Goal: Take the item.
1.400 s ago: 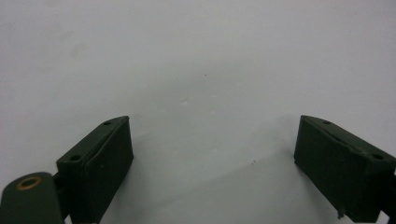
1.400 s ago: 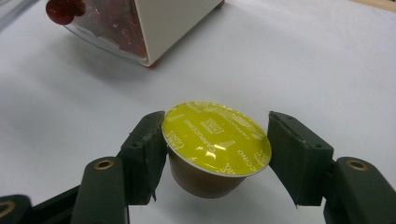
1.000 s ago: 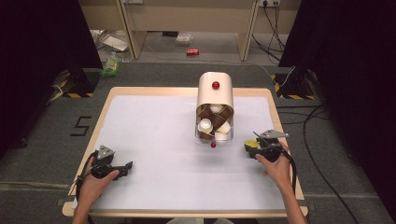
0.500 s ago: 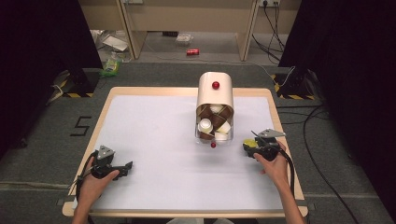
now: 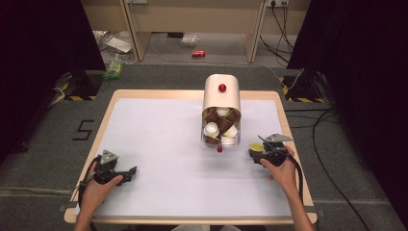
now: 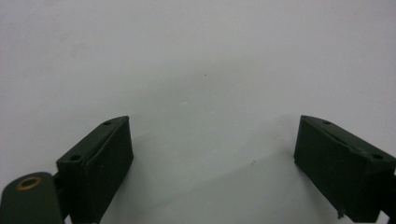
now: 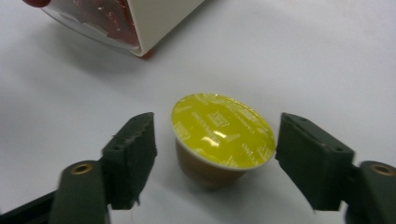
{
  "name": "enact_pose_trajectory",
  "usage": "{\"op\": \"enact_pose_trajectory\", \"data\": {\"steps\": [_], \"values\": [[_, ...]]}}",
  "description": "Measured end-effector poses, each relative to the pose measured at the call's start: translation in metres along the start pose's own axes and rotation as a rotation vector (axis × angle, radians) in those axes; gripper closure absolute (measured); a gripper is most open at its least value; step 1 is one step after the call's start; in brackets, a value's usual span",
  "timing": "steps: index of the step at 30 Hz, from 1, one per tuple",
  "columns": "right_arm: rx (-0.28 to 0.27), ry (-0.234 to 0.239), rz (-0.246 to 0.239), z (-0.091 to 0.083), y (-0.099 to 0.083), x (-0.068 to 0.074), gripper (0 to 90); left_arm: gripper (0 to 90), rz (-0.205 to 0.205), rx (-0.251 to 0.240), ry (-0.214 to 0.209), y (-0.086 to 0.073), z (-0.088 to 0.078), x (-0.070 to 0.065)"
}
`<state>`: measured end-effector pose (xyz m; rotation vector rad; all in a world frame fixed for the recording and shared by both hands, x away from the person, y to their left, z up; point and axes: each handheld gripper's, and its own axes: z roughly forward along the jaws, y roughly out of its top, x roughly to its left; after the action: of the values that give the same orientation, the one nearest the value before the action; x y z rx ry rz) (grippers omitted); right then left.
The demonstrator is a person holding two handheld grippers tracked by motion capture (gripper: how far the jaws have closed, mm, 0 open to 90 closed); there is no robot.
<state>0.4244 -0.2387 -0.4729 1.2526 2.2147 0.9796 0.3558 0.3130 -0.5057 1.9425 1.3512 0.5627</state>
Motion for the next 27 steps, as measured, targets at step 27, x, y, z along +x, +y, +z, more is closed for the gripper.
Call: {"op": "enact_pose_trajectory", "data": {"steps": [27], "values": [[-0.042,0.038,0.043,-0.028,-0.004,0.008,16.1,11.0,-0.001,0.0,-0.002,0.0,0.0,0.0]]}}
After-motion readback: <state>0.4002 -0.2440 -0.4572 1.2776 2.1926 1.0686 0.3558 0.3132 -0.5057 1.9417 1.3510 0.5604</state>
